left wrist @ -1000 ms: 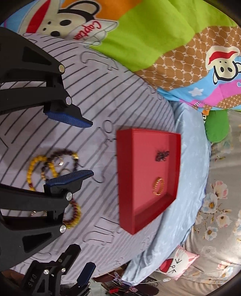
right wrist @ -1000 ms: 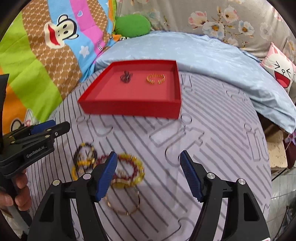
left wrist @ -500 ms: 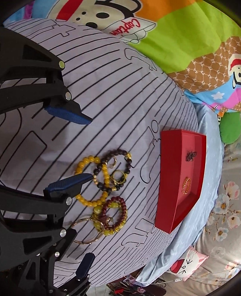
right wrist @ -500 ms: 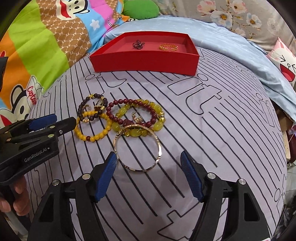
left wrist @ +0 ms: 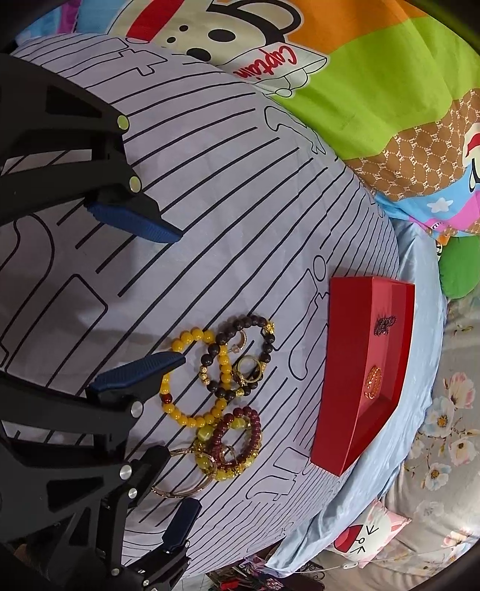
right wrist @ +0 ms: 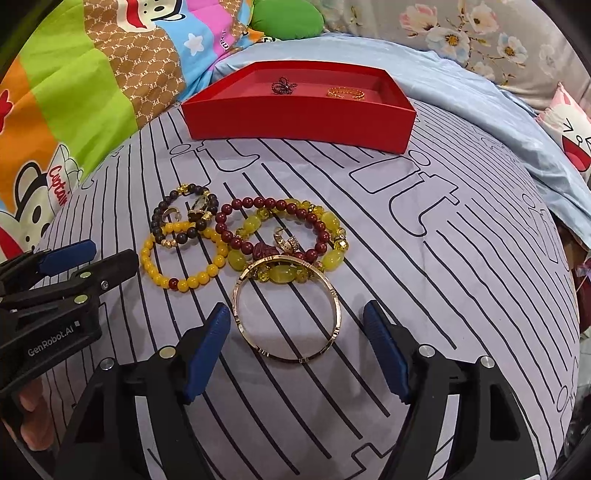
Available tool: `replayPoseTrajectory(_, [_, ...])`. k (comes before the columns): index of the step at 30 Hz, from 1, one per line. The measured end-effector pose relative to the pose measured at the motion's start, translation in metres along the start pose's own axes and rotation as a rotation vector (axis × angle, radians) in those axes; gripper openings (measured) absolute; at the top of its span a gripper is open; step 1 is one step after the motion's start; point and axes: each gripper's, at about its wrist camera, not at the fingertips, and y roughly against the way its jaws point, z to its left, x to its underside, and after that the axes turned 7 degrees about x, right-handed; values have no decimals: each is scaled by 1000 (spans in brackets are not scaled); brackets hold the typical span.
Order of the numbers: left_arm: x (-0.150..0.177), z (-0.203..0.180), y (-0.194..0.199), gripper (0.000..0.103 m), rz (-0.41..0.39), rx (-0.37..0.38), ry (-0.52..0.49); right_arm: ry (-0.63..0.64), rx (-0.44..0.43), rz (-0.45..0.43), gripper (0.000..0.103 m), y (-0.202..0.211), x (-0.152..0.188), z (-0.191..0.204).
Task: Organize jewelry
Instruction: 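Grasp the black bead bracelet with the left tool while the right tool grasps the thin gold bangle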
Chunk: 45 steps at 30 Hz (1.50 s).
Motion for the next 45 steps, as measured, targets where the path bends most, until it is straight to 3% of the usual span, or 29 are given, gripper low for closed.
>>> replayPoseTrajectory(3, [-1,-1,-1,58,0,1,-4,-3,3,-5,69,-1,0,0])
replayPoseTrajectory(7, [-1,-2,-1,58,0,4,-5,-1,0,-13,56,0,-1,0])
replayPoseTrajectory(17, [-6,-2,-3,58,5,23,6,-50,-27,-13,56,5,1,-13])
replayPoseTrajectory(26, [-29,3,-16,58,-14,15,23,-103,-34,-20,56,15,-2,-29])
replayPoseTrajectory(32, [-44,2,-32,46,-17,19,17,-117,-44,-21,56,16,-4,-33])
replayPoseTrajectory(35, [-50,2,-42,35,-4,29,19,-119,-49,-19,56,16,-6,-33])
replayPoseTrajectory(38, [-52,-3,-45,32,-5,15,-7,-123,-49,-17,56,15,-6,-34])
replayPoseTrajectory(40, [-53,-6,-46,18,-3,12,-26,-127,-51,-15,56,15,-7,-34])
replayPoseTrajectory(42, [-52,-9,-47,11,-1,20,-33,-129,-52,-14,56,14,-7,-35])
replayPoseTrajectory(45, [-51,-11,-46,8,0,27,-40,-132,-53,-13,56,14,-6,-36])
